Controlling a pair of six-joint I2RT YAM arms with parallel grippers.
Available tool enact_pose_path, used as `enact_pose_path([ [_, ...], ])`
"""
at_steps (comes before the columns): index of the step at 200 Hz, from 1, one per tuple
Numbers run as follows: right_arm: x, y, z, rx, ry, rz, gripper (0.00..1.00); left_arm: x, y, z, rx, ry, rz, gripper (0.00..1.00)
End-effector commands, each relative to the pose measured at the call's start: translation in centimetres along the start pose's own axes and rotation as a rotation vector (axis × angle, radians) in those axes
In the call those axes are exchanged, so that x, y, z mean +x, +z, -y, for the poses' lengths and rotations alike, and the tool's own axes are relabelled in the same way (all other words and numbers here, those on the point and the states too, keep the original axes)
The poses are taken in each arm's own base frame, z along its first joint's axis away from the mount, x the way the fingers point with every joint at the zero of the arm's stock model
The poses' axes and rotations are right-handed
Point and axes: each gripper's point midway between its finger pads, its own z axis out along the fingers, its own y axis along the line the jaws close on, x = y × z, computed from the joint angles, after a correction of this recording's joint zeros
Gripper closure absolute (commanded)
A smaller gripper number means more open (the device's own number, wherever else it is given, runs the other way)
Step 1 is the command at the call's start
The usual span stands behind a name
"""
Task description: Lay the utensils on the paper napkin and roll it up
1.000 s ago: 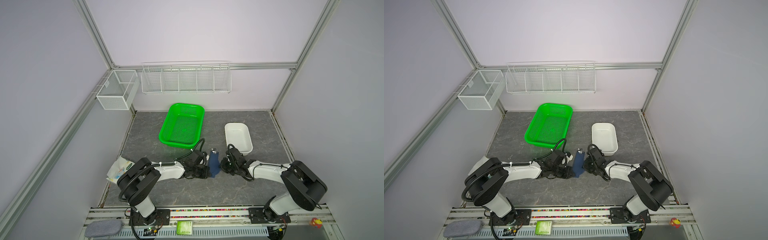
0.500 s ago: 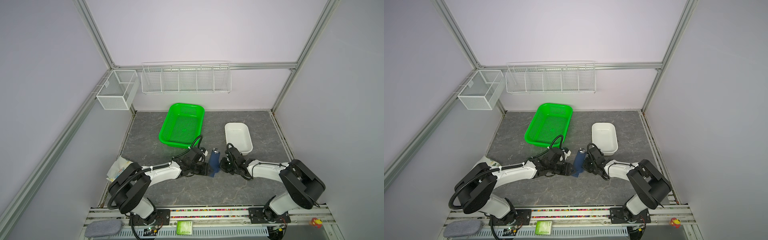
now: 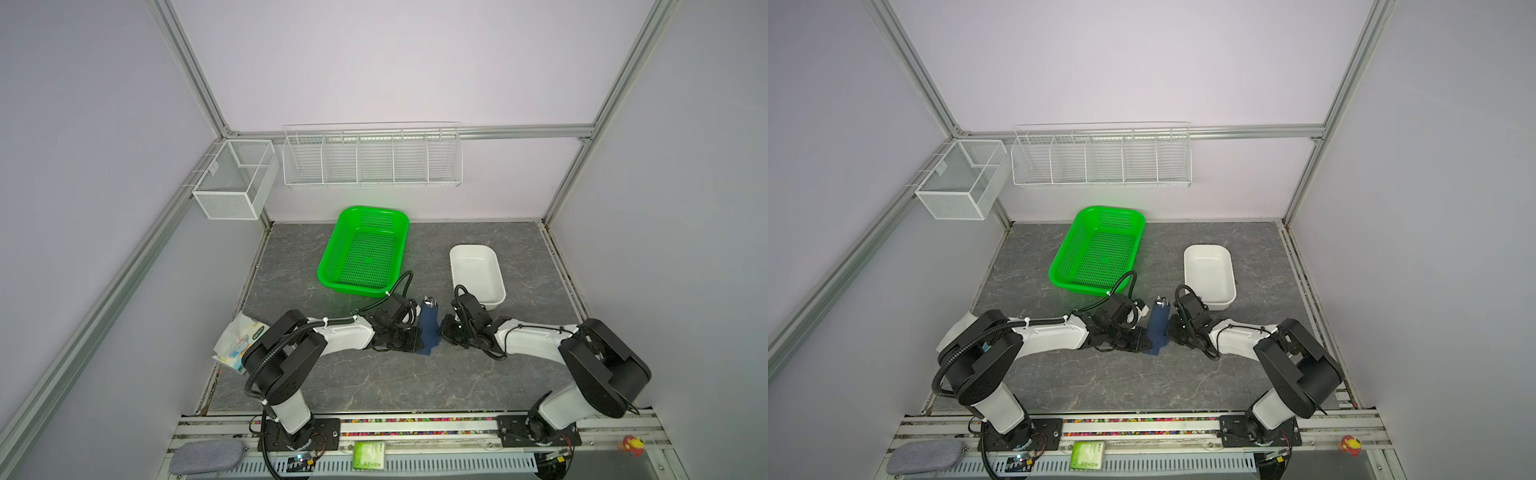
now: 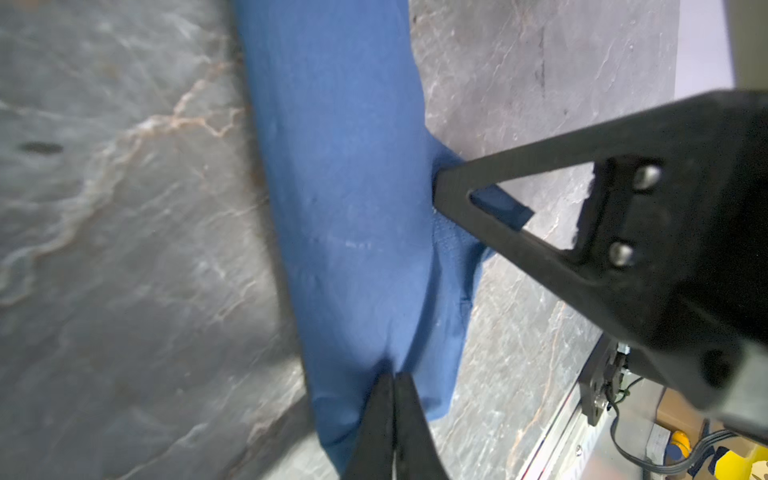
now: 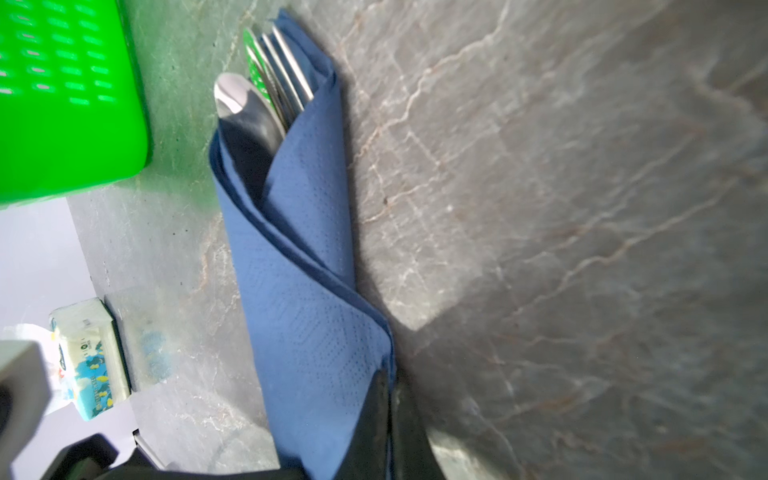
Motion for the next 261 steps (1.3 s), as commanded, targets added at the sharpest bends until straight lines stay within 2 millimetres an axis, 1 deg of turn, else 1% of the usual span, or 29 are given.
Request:
enact_pose_path([
  [1, -0.1, 0.3, 1.3, 0.048, 0.005, -0.005, 0.94, 2.9, 0.4, -1.4, -0.039, -0.001, -0.074, 0.91],
  [18, -0.2, 0.4, 1.1, 0.036, -0.007, -0.008, 0.94, 3.6, 0.5, -1.9, -0.069, 0.003, -0.081, 0.88],
  [40, -0.3, 0.5, 1.0, 0.023, -0.022, -0.014, 0.94, 4.2, 0.8, -1.9, -0.112, 0.020, -0.079, 0.73],
  [64, -0.5, 0.7, 1.0, 0.014, -0.043, -0.023, 0.94, 4.0, 0.4, -1.1, -0.123, 0.033, -0.028, 0.68],
  [88, -0.6, 0.6, 0.9, 0.000, -0.077, -0.032, 0.94, 3.5, -0.1, -0.7, -0.112, 0.014, 0.009, 0.67],
  [108, -0.7, 0.6, 0.7, -0.018, -0.107, -0.045, 0.94, 2.7, -1.0, 0.1, -0.088, 0.002, 0.054, 0.62],
  [117, -0.7, 0.6, 0.7, -0.019, -0.116, -0.048, 0.94, 1.9, -1.8, 0.4, -0.078, -0.016, 0.091, 0.58],
  [129, -0.7, 0.5, 0.9, -0.011, -0.124, -0.051, 0.94, 0.7, -3.0, 0.9, -0.053, -0.038, 0.137, 0.55],
  [142, -0.7, 0.4, 1.0, -0.007, -0.127, -0.048, 0.94, -0.5, -4.0, 0.0, -0.061, -0.110, 0.172, 0.51],
  [158, -0.6, 0.4, 1.1, -0.005, -0.132, -0.051, 0.94, -1.7, -4.3, -0.3, -0.036, -0.141, 0.177, 0.49],
  [170, -0.6, 0.5, 1.1, -0.009, -0.132, -0.055, 0.94, -2.4, -4.1, -0.4, -0.037, -0.138, 0.170, 0.47],
  [186, -0.6, 0.6, 1.0, -0.013, -0.137, -0.059, 0.94, -3.0, -3.3, -0.3, -0.050, -0.133, 0.138, 0.46],
  [209, -0.7, 0.7, 1.0, -0.013, -0.139, -0.059, 0.94, -3.5, -1.9, -1.4, -0.075, -0.159, 0.110, 0.45],
  [224, -0.6, 0.7, 1.0, -0.014, -0.141, -0.060, 0.94, -3.8, -1.2, -1.6, -0.080, -0.162, 0.106, 0.45],
  [238, -0.6, 0.7, 0.9, -0.018, -0.140, -0.057, 0.94, -4.1, -0.7, -1.9, -0.097, -0.164, 0.095, 0.47],
  [261, -0.8, 0.6, 0.5, -0.039, -0.141, -0.046, 0.93, -4.2, -0.2, -2.7, -0.140, -0.169, 0.079, 0.54],
])
